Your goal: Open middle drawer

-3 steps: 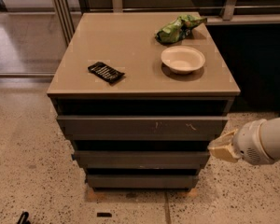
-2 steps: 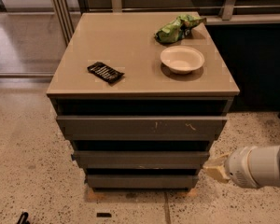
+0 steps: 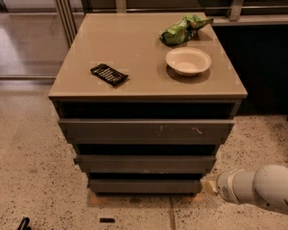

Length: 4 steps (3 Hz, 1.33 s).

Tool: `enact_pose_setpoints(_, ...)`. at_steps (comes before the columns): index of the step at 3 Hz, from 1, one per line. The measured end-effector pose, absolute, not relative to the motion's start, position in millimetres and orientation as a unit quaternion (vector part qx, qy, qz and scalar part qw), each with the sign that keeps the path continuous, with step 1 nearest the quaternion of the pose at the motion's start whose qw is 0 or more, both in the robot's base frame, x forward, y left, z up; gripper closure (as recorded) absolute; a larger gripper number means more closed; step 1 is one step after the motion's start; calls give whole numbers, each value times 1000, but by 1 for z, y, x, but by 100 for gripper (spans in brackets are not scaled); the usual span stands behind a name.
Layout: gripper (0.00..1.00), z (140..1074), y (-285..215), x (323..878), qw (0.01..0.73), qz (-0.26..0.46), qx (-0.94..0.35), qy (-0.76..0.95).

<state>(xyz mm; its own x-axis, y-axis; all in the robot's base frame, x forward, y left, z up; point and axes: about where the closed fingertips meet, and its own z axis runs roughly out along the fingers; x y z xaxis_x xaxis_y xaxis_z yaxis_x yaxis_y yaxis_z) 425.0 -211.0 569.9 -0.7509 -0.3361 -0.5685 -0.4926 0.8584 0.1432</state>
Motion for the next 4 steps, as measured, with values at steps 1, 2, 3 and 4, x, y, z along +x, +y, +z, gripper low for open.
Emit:
enact_pose_setpoints(1,100,569,-215,437,291,132,-214,923)
enact_pose_setpoints(2,100,569,-215,437,291,132,-214,923)
enact_pose_setpoints(3,100,554,-217,447,297,128,-192,927)
enact_pose_setpoints(4,100,544,-215,475,334,117,-177,918)
